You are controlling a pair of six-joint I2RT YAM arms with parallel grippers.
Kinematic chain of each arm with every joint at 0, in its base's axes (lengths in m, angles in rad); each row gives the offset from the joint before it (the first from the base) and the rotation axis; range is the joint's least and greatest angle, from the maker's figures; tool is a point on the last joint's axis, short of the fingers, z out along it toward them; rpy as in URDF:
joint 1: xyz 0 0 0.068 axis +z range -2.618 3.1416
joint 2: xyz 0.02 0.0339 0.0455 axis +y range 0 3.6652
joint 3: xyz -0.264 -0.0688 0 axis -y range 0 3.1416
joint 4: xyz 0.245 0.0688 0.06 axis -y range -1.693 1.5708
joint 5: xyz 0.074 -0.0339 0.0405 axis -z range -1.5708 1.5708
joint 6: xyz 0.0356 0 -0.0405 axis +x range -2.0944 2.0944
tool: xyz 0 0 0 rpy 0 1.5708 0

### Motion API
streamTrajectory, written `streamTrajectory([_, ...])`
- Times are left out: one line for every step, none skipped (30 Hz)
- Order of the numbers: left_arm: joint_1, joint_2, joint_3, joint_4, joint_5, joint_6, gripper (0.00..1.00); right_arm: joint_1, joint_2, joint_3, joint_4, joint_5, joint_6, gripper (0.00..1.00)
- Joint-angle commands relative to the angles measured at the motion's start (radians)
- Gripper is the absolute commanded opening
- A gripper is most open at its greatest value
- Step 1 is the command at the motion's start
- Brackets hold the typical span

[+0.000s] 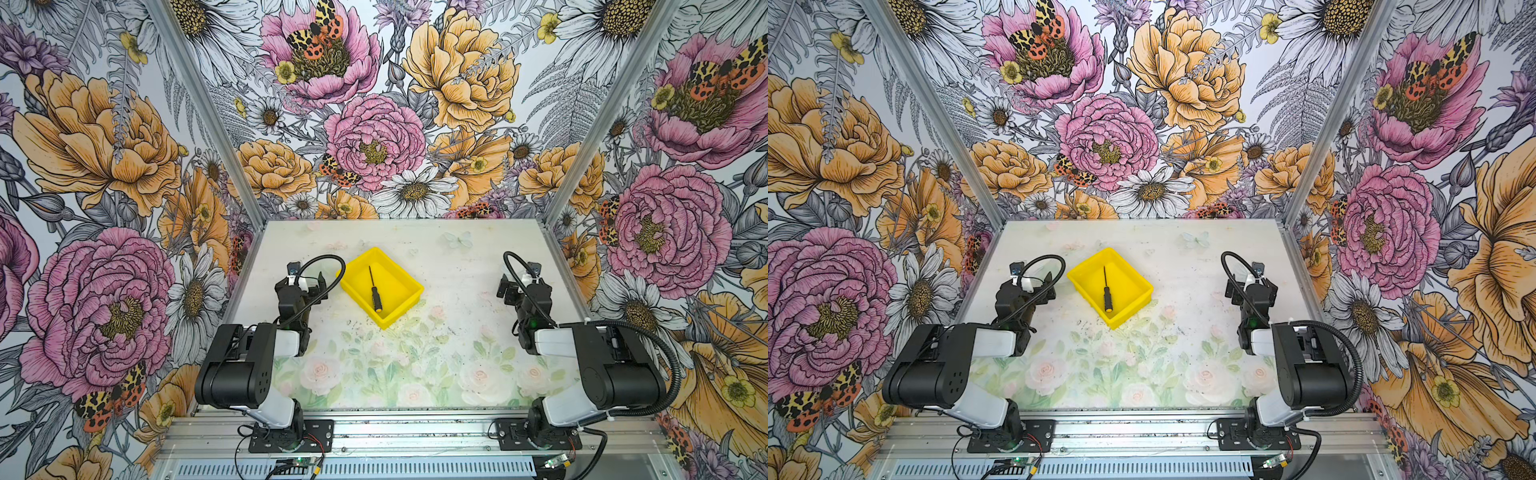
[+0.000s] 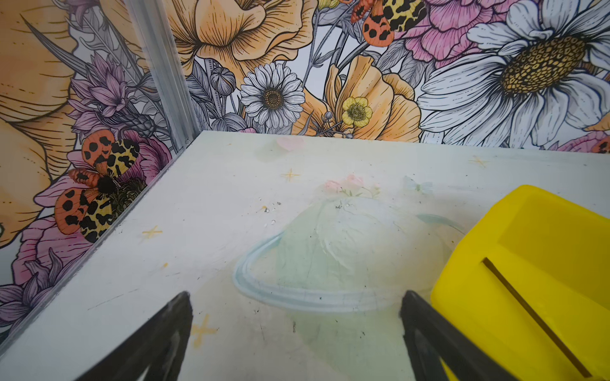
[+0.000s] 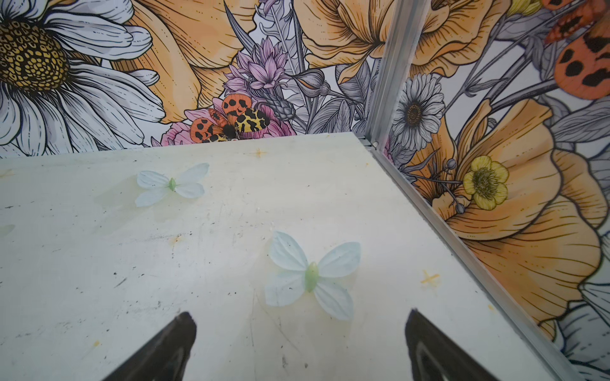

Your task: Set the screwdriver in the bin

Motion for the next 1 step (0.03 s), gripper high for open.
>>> streamTrajectory([0.006,-0.001,-0.005,0.022,0.014,-0.008,0.99,-0.001,0.002,-0.011,0.038,-0.022,-0.009,0.99])
